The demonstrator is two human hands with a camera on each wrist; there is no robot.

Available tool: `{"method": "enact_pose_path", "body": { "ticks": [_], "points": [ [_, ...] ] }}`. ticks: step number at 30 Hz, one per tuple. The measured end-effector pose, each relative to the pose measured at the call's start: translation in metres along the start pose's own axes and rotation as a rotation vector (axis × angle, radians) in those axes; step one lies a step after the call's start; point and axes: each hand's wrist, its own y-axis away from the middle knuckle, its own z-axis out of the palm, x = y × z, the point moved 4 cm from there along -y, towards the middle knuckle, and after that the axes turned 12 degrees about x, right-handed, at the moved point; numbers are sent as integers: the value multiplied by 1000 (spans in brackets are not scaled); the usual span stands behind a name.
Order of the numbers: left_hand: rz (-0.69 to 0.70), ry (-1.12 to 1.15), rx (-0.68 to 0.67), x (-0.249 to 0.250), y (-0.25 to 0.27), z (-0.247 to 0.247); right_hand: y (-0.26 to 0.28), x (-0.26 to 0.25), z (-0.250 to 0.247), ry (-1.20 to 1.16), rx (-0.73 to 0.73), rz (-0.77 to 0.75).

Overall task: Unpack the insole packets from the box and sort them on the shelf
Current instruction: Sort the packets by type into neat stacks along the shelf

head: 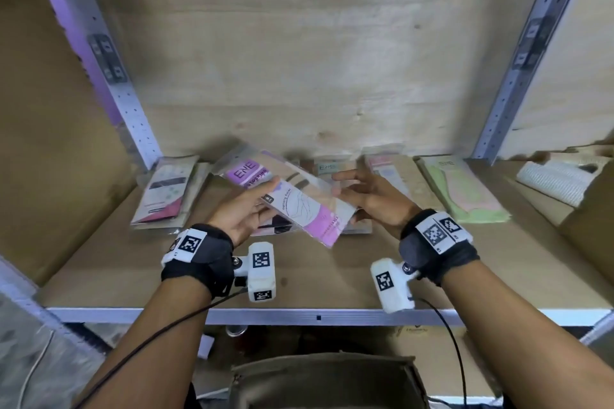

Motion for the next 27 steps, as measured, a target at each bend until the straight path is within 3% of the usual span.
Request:
{"method": "enact_pose_path", "body": {
  "ticks": [4,12,18,24,27],
  "points": [
    [37,13,12,-5,-4,1,0,-5,0,44,-87,23],
    [174,101,265,8,-22,-23,6,-2,-29,46,-59,15],
    [165,-80,332,4,-22,-34,10,3,-39,88,-64,68],
    [304,-332,415,12,-13,-30,9,8,-39,164,-27,74],
    [303,-399,445,14,-11,-34,7,7,-37,165,-23,45]
  ]
}}
